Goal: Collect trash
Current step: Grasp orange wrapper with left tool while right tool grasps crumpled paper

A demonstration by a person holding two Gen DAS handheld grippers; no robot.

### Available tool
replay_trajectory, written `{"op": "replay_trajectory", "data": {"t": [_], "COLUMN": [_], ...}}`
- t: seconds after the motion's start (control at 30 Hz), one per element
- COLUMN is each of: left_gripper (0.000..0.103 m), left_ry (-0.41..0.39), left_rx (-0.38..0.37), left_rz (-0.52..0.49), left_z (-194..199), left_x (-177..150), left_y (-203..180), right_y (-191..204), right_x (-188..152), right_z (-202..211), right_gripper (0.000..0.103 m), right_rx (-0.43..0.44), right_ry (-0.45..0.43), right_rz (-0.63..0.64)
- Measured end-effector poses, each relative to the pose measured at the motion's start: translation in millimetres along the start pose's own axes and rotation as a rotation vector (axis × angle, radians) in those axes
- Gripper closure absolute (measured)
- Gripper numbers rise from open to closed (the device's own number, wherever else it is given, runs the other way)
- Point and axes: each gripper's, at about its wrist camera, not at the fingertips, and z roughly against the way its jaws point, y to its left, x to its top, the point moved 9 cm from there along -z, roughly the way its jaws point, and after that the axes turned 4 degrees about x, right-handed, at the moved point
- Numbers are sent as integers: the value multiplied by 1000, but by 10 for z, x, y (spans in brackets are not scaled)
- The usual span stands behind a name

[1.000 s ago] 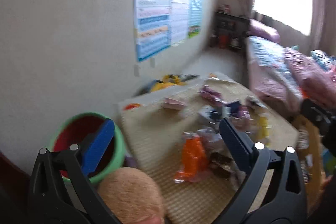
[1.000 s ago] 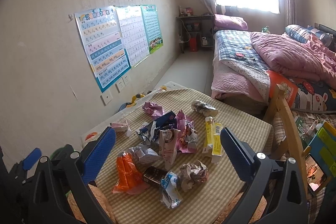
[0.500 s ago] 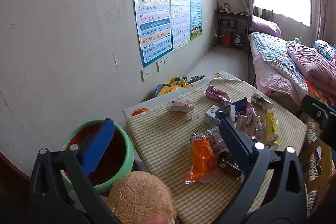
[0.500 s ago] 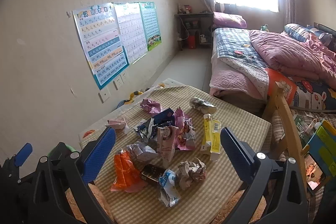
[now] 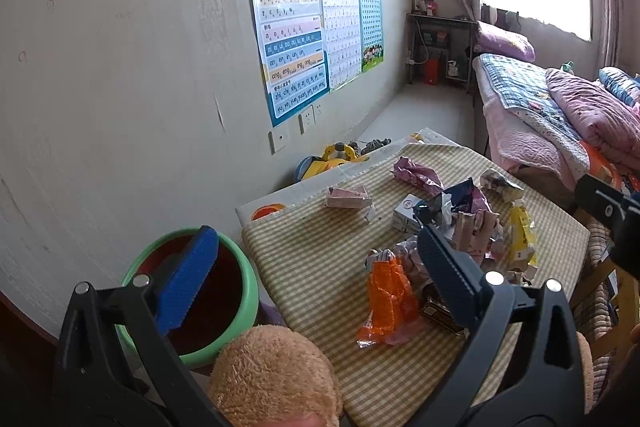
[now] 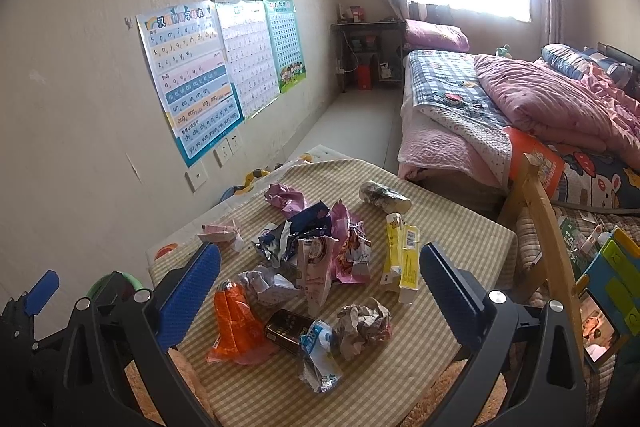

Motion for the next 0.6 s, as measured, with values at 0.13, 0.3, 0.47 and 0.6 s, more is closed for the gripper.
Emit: {"op": "replay_trajectory", "data": {"t": [0.13, 0.3, 0.47, 0.6], "left_gripper": [5, 5, 5, 5], "left_ry": [15, 44, 107, 247], "left_rx": [-10, -19, -42, -101], "left_rz": [13, 23, -18, -35], "left_z": [-28, -89, -292, -619], "left_x": [-28, -76, -290, -625], "left_y": [4, 19, -88, -259], "right_y": [-36, -148, -300, -418], "right_x": [-30, -63, -262, -624], "right_z": [-38, -99, -311, -579], "right_gripper": [7, 7, 7, 7], "right_rx": [0, 1, 24, 65], "right_ry": [11, 25, 110, 251], "right_rz": [-5, -11, -12, -73]}}
